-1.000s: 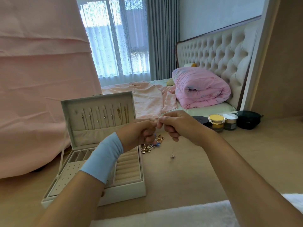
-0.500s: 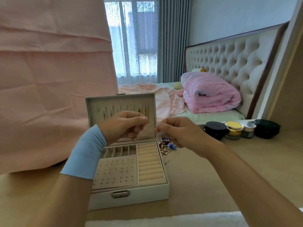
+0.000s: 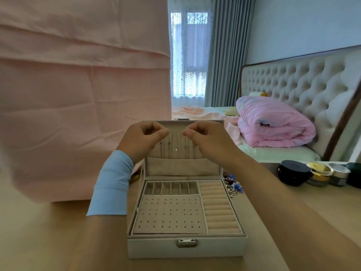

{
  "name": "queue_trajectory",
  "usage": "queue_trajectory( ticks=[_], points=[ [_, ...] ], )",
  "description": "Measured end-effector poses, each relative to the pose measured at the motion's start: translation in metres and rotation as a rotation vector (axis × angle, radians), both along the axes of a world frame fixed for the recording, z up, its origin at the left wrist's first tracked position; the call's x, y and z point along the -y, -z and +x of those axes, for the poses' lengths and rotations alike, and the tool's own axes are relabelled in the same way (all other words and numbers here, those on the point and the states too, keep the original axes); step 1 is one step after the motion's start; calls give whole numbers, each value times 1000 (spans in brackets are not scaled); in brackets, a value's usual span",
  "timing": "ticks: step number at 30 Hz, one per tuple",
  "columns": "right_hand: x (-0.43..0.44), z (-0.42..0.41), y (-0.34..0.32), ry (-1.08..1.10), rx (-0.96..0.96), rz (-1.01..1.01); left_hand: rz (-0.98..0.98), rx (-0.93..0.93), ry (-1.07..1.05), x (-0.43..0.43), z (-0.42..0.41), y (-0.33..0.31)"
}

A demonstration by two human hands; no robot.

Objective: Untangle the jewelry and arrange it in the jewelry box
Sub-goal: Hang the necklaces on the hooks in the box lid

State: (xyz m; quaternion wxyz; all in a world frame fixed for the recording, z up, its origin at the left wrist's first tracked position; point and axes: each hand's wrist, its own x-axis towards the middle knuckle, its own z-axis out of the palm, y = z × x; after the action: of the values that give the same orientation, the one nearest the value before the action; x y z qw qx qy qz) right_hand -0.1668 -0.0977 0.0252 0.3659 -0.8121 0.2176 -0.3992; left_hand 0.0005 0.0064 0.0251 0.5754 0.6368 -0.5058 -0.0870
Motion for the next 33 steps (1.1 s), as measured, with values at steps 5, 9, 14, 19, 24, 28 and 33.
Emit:
queue_trajectory(
  ticks=[5, 9, 14, 19, 24, 28, 33],
  points=[
    [-5, 46, 12, 109, -33, -55, -15, 9, -222, 5, 28, 19],
    [-4, 75, 18, 210, 44, -45, 14, -55, -372, 9, 37, 30],
    [-6, 102, 20, 301, 121, -59, 60, -115, -508, 15, 39, 36],
    [-4, 115, 22, 411, 124, -95, 92, -166, -509, 18, 37, 37],
    [-3, 118, 30, 410, 82, -157, 177, -146, -507, 18, 41, 36],
    [-5, 114, 36, 417, 20, -194, 280, -106, -456, 15, 44, 36],
    [-17, 101, 44, 307, -169, -103, 377, -95, -285, 5, 44, 30]
  ],
)
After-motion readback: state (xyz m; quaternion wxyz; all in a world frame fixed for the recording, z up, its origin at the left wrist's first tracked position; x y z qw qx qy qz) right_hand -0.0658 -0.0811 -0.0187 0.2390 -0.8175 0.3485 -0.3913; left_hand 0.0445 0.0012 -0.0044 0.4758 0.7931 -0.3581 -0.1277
